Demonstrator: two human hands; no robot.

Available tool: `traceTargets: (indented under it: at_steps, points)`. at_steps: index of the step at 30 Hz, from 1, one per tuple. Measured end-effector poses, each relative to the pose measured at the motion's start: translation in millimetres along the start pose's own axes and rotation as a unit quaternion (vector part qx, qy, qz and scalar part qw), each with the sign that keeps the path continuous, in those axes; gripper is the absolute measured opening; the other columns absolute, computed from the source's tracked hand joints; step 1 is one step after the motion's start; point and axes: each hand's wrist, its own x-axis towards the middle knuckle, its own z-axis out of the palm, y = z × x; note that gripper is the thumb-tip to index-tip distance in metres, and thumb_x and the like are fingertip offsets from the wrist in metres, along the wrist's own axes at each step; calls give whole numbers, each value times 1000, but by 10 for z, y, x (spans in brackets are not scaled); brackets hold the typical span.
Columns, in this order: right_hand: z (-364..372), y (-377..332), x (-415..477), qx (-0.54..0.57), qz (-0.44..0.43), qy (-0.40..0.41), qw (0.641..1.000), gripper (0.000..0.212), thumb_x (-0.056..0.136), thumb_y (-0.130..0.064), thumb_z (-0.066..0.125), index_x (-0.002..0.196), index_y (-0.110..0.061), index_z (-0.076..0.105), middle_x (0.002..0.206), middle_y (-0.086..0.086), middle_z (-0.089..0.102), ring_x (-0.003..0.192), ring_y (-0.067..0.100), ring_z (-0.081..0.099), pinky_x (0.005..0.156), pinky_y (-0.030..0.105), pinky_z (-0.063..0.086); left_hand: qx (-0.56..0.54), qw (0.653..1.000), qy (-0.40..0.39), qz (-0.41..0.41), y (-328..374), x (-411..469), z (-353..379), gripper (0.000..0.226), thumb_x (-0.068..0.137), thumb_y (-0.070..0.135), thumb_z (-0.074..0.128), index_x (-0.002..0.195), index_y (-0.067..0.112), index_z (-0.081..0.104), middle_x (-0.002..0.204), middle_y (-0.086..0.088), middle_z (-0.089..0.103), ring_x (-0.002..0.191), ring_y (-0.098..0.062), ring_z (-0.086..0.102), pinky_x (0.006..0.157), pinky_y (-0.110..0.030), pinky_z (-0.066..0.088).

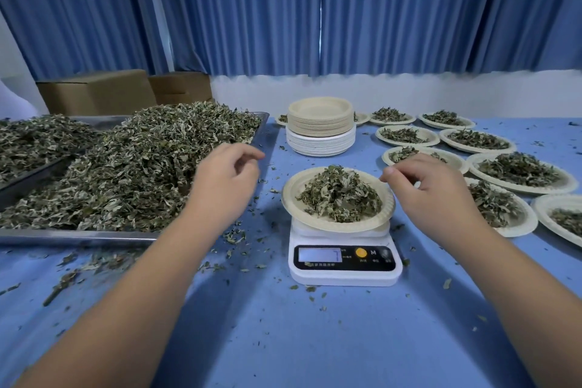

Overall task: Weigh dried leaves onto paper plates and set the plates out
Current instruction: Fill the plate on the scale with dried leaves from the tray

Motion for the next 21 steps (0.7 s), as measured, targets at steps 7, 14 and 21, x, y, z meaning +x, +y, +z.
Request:
traceTargets:
  at_steps: [7, 14, 21]
  points:
    - [-16, 72, 43, -26, 125, -25, 992, 17, 92, -32, 54, 98, -21, 66, 68, -9, 59, 57, 10, 54, 52, 24, 38, -86, 994, -18, -58, 199, -104, 466, 15, 96, 22, 52, 109, 27, 58, 110, 5, 50, 82, 9, 51, 66, -9, 37]
    - [23, 52, 43, -41, 169, -86, 981, 24, 93, -36, 53, 105, -21, 67, 73, -4, 66, 59, 10, 59, 50, 22, 36, -95, 968, -129, -194, 43, -116, 425, 41, 96, 42, 48, 133, 24, 51, 127, 2, 54, 113, -15, 55, 96, -33, 42]
    - [-7, 74, 64, -7, 201, -118, 972, 30, 94, -32, 53, 75, -15, 69, 60, 0, 66, 54, 19, 59, 57, 28, 44, -115, 950, -173, -234, 85, -118, 465, 27, 96, 40, 48, 110, 24, 65, 99, 8, 65, 85, -16, 60, 75, -34, 45]
